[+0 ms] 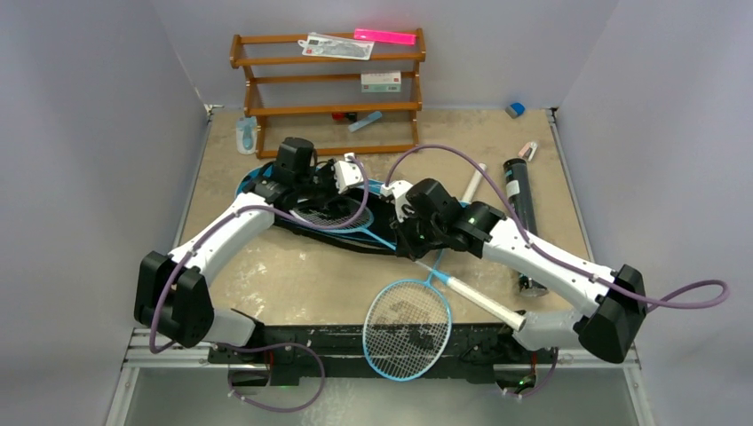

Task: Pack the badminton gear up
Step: Place the racket in the racket bag.

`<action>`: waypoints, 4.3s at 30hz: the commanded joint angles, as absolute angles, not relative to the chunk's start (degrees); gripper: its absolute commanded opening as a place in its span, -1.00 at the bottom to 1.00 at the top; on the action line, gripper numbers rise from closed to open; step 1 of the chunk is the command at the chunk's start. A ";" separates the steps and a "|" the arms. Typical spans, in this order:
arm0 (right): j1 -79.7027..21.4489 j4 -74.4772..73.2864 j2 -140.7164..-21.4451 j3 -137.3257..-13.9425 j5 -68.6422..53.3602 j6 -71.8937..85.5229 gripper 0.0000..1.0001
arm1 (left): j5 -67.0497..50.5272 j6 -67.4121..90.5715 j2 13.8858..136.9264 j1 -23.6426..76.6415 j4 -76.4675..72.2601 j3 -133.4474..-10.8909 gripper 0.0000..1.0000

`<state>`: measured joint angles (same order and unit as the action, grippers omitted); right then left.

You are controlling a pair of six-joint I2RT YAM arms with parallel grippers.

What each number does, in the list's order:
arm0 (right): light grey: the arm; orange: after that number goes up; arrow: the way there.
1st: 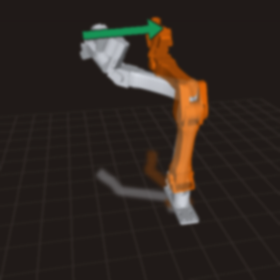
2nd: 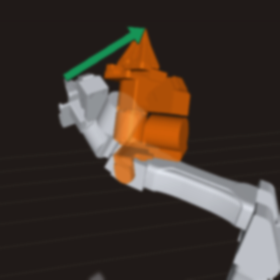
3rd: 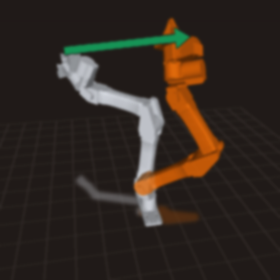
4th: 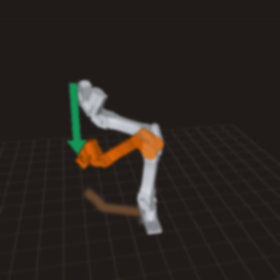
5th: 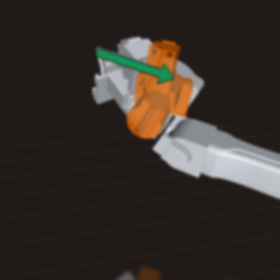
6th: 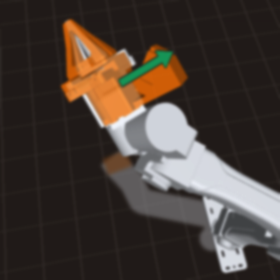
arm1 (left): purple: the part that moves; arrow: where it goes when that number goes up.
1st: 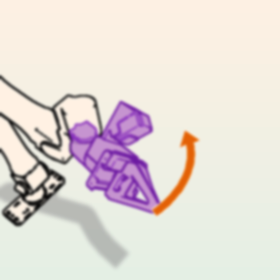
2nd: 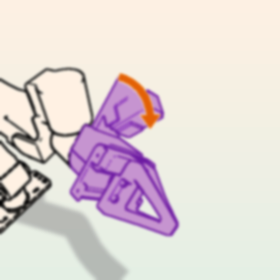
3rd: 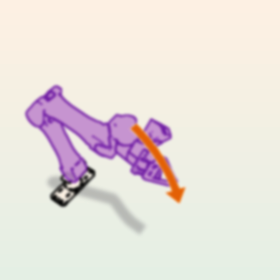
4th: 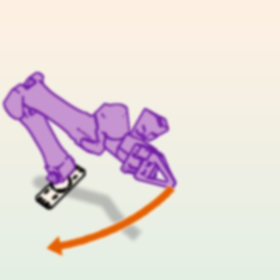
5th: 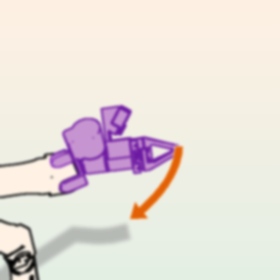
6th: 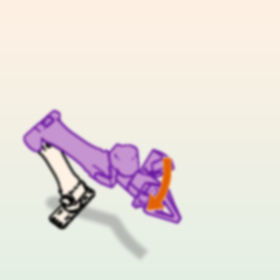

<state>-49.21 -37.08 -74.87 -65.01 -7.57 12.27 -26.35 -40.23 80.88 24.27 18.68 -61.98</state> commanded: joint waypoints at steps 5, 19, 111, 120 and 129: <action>-50.71 -15.34 -72.93 -60.06 -0.40 7.62 -1.00 | -39.46 -37.08 78.63 24.17 16.48 -65.02 -1.00; -51.72 2.79 -82.15 -58.31 12.56 3.58 -1.00 | -47.54 -29.81 79.02 24.16 13.69 -66.11 -1.00; -18.73 -5.05 -57.86 -28.31 19.48 43.20 0.98 | -21.84 -24.40 91.32 23.38 22.95 -72.62 -1.00; -17.06 -0.19 -63.27 -30.82 11.71 43.13 0.46 | -24.68 -24.90 91.65 23.37 22.69 -72.43 -1.00; -17.05 4.73 -65.14 -35.70 5.51 39.98 -0.21 | -29.21 -25.78 92.45 24.46 22.72 -72.33 -1.00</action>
<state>-17.17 -1.13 -64.10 -32.36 9.45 42.30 -23.70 -24.69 92.25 23.68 24.08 -70.08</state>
